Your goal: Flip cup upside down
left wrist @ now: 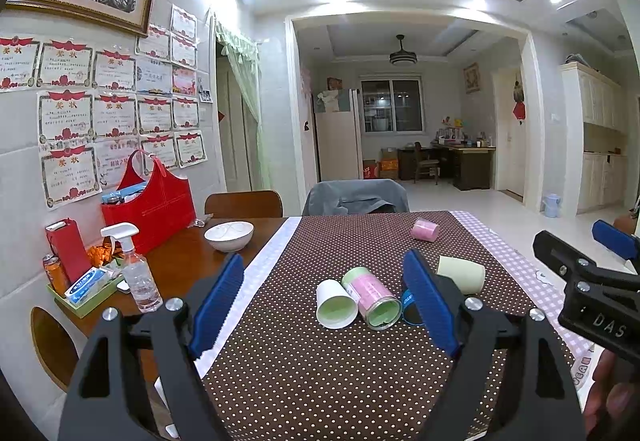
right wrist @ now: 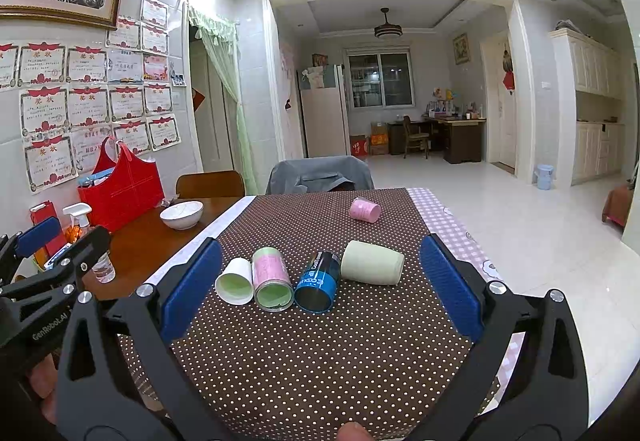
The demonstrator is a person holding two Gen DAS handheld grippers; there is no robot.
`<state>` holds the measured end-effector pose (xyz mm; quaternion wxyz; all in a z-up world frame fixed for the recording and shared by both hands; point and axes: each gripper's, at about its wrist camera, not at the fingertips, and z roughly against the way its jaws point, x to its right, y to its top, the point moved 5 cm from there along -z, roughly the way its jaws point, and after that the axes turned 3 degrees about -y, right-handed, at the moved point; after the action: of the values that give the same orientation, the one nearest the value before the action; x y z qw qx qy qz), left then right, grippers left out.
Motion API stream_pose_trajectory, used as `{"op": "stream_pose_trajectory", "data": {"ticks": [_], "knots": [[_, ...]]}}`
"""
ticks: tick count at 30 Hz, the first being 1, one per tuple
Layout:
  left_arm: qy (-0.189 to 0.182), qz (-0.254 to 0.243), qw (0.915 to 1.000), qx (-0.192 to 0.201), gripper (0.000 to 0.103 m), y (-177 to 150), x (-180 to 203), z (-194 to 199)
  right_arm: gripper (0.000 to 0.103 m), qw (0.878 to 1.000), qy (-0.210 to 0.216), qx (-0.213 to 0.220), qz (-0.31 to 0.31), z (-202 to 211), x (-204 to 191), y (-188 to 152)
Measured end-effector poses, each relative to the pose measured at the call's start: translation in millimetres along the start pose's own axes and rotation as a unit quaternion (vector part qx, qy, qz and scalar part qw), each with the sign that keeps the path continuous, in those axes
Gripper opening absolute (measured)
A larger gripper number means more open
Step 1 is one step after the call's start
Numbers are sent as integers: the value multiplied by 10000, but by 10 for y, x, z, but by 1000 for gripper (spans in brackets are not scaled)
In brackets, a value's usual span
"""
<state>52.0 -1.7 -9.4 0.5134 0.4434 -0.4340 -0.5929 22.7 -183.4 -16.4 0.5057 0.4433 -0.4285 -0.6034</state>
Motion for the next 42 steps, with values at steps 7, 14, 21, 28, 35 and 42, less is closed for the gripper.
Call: {"op": "stream_pose_trajectory", "data": {"ticks": [7,14,21,28,35,42], "knots": [[-21,-19,10000,6,81,29,20,11,97,10000,1,4,1,-5,-2,-8],[-19,-26,10000,12,81,18,28,10,97,10000,-2,0,-2,19,30,28],[-25,-43,10000,7,81,30,33,-3,97,10000,6,1,-2,38,39,46],[-37,-36,10000,-13,81,31,51,-10,97,10000,-4,-4,5,41,64,64],[-44,-15,10000,-72,81,30,86,-79,97,10000,-13,8,33,-1,56,116],[-69,14,9998,-183,81,-23,70,-151,97,10000,-15,-55,70,-73,37,67]]}}
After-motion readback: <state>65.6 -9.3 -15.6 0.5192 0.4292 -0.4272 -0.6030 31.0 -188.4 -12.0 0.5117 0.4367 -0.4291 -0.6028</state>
